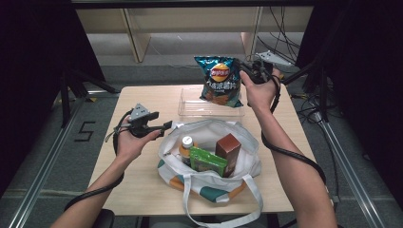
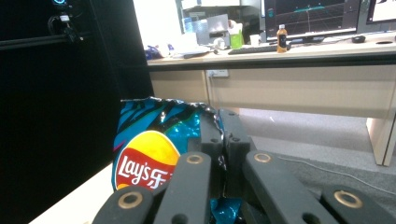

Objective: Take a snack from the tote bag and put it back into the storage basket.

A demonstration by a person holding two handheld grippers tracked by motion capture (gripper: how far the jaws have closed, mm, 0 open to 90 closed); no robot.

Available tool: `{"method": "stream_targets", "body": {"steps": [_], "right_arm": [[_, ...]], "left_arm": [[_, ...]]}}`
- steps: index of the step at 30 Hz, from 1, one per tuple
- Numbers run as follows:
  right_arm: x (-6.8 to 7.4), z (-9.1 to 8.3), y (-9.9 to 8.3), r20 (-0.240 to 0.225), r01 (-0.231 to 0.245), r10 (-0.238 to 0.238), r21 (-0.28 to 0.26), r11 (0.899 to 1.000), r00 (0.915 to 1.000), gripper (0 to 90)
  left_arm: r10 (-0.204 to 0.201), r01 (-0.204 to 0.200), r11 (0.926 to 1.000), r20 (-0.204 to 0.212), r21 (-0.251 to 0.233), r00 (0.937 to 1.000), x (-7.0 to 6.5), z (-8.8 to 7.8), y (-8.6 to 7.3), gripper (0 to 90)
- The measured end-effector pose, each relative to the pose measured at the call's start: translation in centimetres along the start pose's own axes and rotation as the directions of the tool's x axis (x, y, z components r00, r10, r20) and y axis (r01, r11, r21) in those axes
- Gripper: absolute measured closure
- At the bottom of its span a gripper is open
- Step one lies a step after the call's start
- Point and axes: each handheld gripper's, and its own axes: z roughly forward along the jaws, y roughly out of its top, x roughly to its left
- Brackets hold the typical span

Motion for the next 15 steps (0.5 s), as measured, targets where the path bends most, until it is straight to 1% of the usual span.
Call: {"method": "stream_targets", "body": {"steps": [3, 4, 6, 8, 9, 10, 11, 12, 15], "right_arm": [[-0.2, 0.1, -0.1, 0.005, 0.000, 0.000, 0.013, 1.000, 1.0000, 89.9], [-0.3, 0.2, -0.2, 0.013, -0.003, 0.002, 0.014, 1.000, 0.9999, 89.9], [-0.4, 0.3, -0.2, 0.007, 0.000, 0.000, 0.012, 1.000, 1.0000, 89.9], [-0.5, 0.5, -0.3, 0.014, 0.003, -0.003, 0.006, 1.000, 0.9999, 89.9], [-0.6, 0.5, -0.3, 0.012, 0.000, 0.000, 0.008, 1.000, 0.9999, 89.9], [-0.5, 0.7, -0.4, 0.018, -0.016, 0.015, 0.016, 1.000, 0.9997, 89.9], [-0.5, 0.7, -0.4, 0.018, -0.016, 0.015, 0.016, 1.000, 0.9997, 89.9], [-0.6, 0.8, -0.5, 0.022, -0.024, 0.024, 0.021, 0.999, 0.9995, 89.9], [-0.8, 1.1, -0.5, 0.019, -0.005, 0.004, 0.017, 1.000, 0.9998, 89.9]], "left_arm": [[-0.004, 0.005, 1.0000, 0.005, -0.008, 1.0000, 0.1, 0.1, -0.1, 29.2], [-0.008, 0.008, 0.9999, 0.003, -0.006, 1.0000, 0.1, 0.1, -0.1, 29.1], [-0.008, 0.008, 0.9999, 0.003, -0.006, 1.0000, 0.1, 0.1, -0.1, 29.1], [-0.009, 0.009, 0.9999, 0.004, -0.006, 1.0000, 0.1, 0.1, -0.1, 29.1], [-0.008, 0.008, 1.0000, 0.005, -0.006, 1.0000, 0.1, 0.1, -0.1, 29.1], [-0.009, 0.009, 0.9999, 0.009, -0.007, 0.9999, 0.1, 0.1, -0.1, 29.0], [-0.009, 0.009, 0.9999, 0.010, -0.006, 0.9999, 0.1, 0.1, -0.2, 29.0], [-0.008, 0.008, 1.0000, 0.005, -0.004, 1.0000, 0.1, 0.1, -0.2, 29.1], [-0.008, 0.008, 1.0000, 0.006, -0.004, 1.0000, 0.1, 0.1, -0.1, 29.1]]}}
